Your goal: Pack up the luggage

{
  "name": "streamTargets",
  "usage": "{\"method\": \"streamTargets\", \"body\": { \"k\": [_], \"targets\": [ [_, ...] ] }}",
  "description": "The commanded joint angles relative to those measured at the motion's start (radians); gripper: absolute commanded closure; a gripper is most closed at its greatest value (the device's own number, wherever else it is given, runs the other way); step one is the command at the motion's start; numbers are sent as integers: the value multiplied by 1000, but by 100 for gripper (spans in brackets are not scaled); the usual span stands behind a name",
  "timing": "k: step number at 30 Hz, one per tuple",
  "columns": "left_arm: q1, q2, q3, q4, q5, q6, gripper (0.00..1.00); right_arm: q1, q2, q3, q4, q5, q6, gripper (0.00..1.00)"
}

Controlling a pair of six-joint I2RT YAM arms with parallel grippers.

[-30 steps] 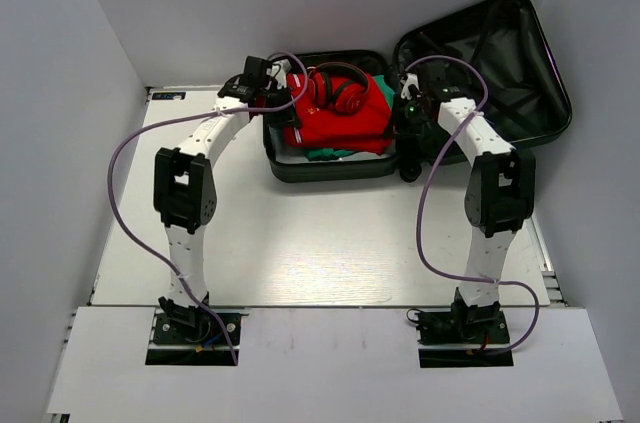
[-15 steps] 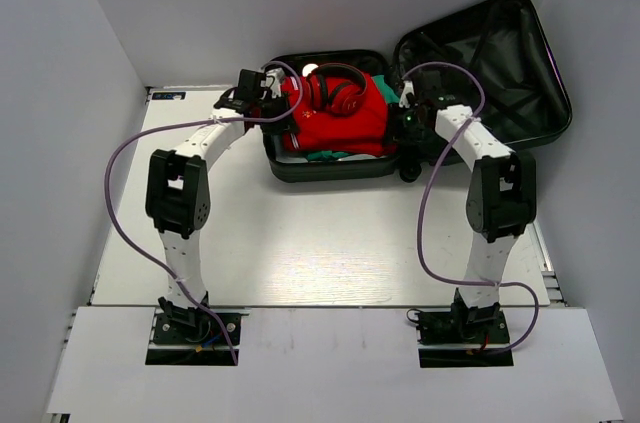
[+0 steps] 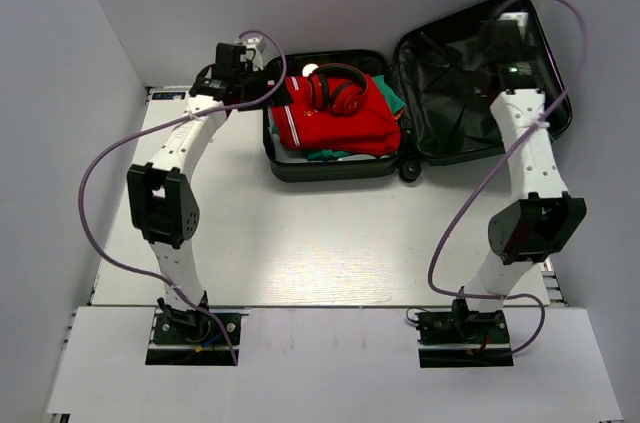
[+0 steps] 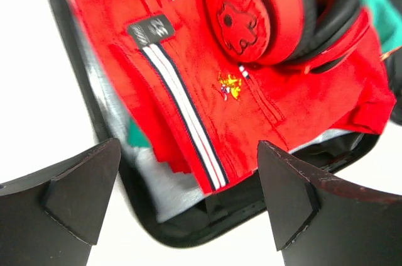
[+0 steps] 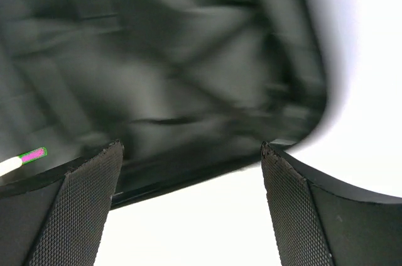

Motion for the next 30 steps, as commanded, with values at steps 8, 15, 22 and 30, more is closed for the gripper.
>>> {"method": "streamTargets", "body": {
  "k": [8, 15, 22, 30],
  "targets": [
    [113, -262, -247, -79, -106, 16, 0, -348, -79, -229, 62, 31, 73, 10],
    [135, -179, -211, -47, 1, -52, 0, -404, -30, -378, 301, -209, 186, 10],
    [138, -45, -149, -12, -21, -84, 0, -404, -22, -407, 413, -335, 183, 100],
    [152, 25, -181, 10, -11, -128, 2, -308, -163, -251, 290, -730, -63, 100]
  ]
}}
